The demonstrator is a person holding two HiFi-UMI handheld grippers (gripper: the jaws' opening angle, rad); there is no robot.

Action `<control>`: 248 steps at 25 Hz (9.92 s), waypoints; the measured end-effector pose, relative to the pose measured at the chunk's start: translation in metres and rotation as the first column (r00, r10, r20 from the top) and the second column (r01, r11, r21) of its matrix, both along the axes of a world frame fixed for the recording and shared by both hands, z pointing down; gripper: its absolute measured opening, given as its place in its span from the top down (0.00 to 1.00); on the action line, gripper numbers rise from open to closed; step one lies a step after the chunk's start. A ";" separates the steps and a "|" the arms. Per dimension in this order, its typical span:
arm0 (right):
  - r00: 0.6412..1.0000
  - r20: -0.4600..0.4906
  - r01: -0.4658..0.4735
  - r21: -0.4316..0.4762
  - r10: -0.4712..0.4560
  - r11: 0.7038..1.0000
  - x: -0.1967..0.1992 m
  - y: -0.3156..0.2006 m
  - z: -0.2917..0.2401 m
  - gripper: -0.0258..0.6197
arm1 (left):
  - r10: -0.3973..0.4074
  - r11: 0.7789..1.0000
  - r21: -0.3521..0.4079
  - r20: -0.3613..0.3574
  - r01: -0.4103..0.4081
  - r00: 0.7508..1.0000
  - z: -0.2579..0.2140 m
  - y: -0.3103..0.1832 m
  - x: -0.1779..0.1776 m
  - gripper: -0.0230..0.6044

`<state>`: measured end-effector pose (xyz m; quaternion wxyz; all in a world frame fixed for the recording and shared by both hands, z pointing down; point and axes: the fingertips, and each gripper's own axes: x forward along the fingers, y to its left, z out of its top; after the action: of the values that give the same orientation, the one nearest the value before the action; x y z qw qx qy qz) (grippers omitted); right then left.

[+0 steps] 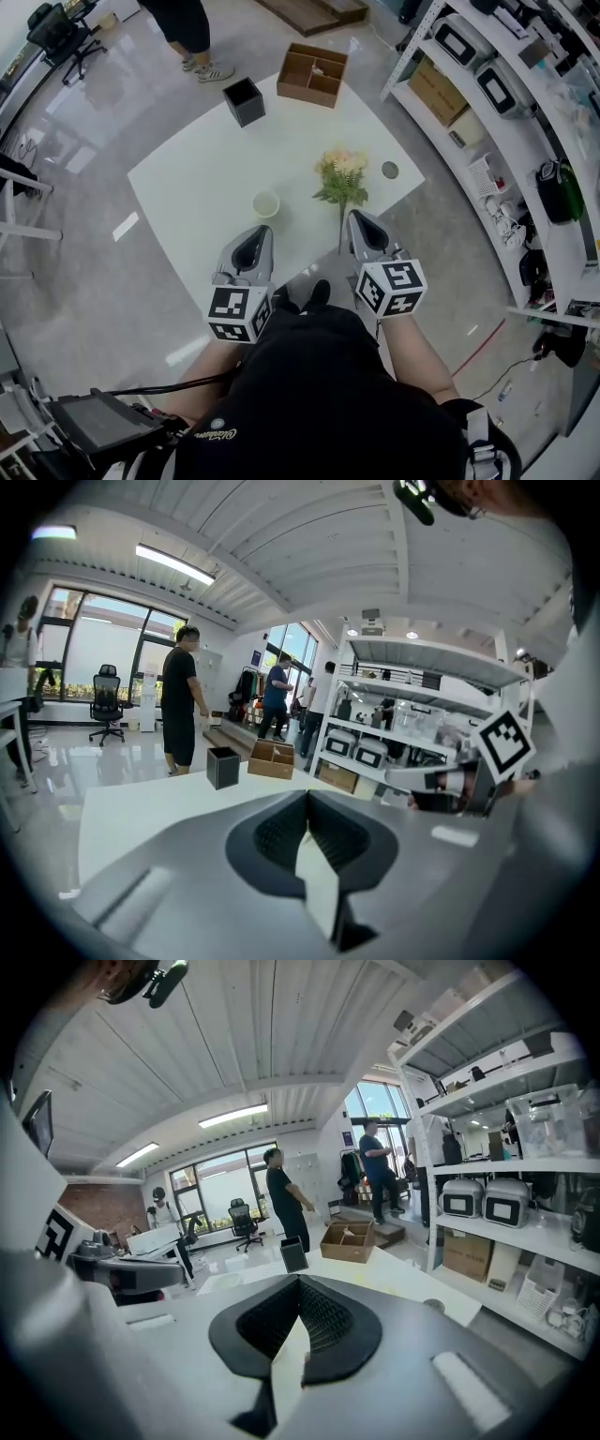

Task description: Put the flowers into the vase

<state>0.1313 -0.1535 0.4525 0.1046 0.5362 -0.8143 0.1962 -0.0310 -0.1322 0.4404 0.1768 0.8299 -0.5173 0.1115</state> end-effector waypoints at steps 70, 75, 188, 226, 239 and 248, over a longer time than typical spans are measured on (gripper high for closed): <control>0.986 -0.135 -0.055 -0.809 -0.093 0.585 0.042 -0.077 0.237 0.91 | -0.020 0.999 -0.050 -0.051 0.018 0.998 0.016 -0.004 -0.017 0.95; 0.983 -0.168 -0.060 -0.658 -0.068 0.750 0.039 -0.092 0.195 0.91 | -0.016 0.999 -0.049 -0.061 0.013 0.998 0.014 -0.005 -0.013 0.95; 0.826 -0.292 0.509 0.018 -0.482 0.861 -0.178 -0.049 0.042 0.85 | -0.282 0.957 0.051 -0.048 0.284 0.958 -0.015 0.013 -0.104 0.95; 0.793 -0.296 0.522 -0.119 -0.532 0.845 -0.140 -0.017 0.031 0.72 | -0.245 0.968 0.035 -0.052 0.247 0.968 -0.017 0.009 -0.090 0.95; 0.946 -0.071 0.317 0.011 -0.315 0.948 -0.085 -0.023 -0.009 0.83 | -0.271 0.961 0.038 -0.044 0.272 0.962 -0.017 0.011 -0.097 0.95; 0.976 0.044 0.198 0.236 -0.214 0.951 -0.087 -0.025 -0.058 0.96 | -0.275 0.958 0.064 -0.047 0.278 0.960 -0.024 0.013 -0.096 0.95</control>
<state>0.0445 -0.1781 0.3946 0.0333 0.4499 -0.8861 0.1068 -0.1271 -0.1194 0.4160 0.1712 0.7570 -0.6285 0.0517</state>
